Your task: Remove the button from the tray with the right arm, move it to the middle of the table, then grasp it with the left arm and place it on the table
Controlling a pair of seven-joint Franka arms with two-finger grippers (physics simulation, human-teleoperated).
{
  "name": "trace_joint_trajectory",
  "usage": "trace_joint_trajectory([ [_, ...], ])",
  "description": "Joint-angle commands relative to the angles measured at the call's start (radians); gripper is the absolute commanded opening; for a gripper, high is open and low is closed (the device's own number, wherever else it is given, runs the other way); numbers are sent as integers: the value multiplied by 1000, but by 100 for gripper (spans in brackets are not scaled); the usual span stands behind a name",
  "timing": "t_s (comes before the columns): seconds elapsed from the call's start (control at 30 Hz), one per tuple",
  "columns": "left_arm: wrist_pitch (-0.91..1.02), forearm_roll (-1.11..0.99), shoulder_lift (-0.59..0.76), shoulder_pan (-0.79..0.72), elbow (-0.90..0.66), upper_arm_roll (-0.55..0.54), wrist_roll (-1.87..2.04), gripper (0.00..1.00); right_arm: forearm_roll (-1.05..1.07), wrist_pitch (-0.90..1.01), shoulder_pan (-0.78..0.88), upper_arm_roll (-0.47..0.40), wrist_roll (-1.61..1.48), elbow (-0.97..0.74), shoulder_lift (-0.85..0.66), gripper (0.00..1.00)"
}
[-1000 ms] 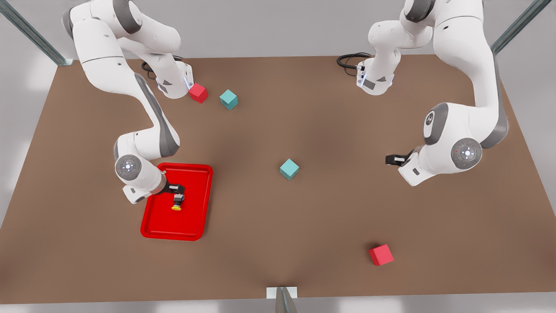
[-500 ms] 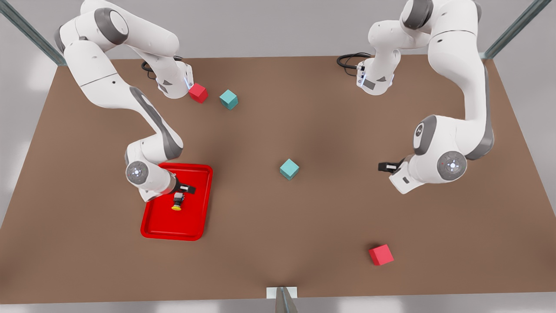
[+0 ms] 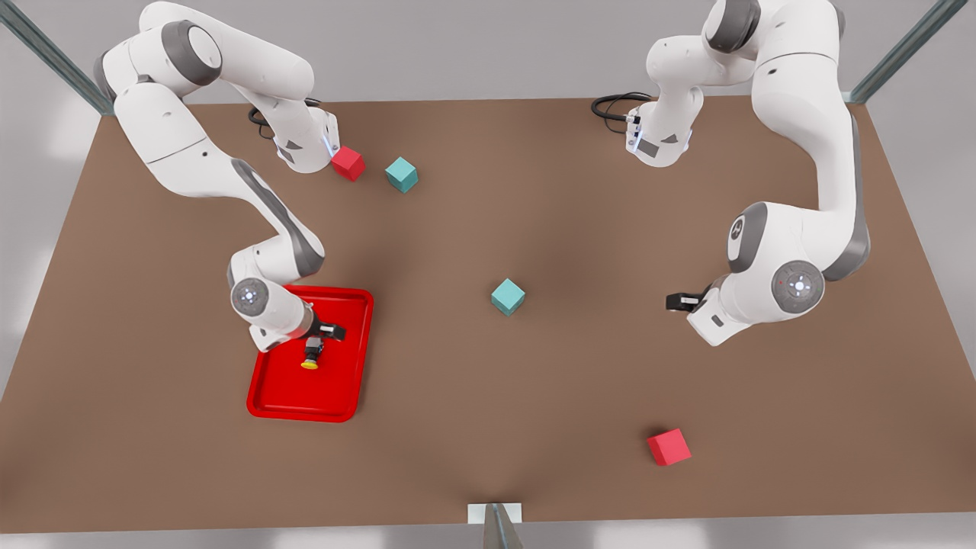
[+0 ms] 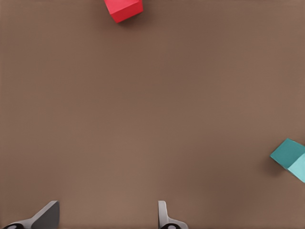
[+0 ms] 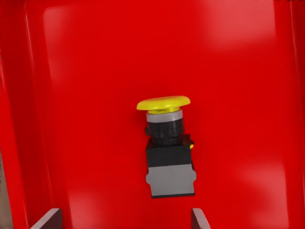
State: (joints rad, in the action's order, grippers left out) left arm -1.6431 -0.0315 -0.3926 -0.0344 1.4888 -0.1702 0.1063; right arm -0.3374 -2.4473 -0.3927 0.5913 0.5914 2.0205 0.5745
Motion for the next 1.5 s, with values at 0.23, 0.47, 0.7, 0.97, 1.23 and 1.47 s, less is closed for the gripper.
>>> trace_joint_trajectory([
  [0.23, -27, -4, -35, -27, -1, -2, 33, 100, -46, -33, -2, -1, 11, 9, 31, 100],
  [0.47, -26, -1, -55, -39, -30, -2, 35, 100, -49, -41, 14, -1, 16, 18, 48, 100],
  [0.7, -27, -2, -63, -41, -36, -2, 35, 100, -64, -53, 12, -1, 16, 17, 65, 100],
  [0.97, -9, -7, -32, -41, -47, -6, 67, 100, -95, -52, 3, -1, 18, 9, 70, 100],
  [1.23, 29, -7, -32, -45, -79, -5, 67, 100, -110, -21, 1, -1, 18, -33, 59, 100],
  [1.47, 63, -7, -20, -44, -88, -5, 67, 100, -198, 34, -6, 7, 16, -83, 61, 100],
])
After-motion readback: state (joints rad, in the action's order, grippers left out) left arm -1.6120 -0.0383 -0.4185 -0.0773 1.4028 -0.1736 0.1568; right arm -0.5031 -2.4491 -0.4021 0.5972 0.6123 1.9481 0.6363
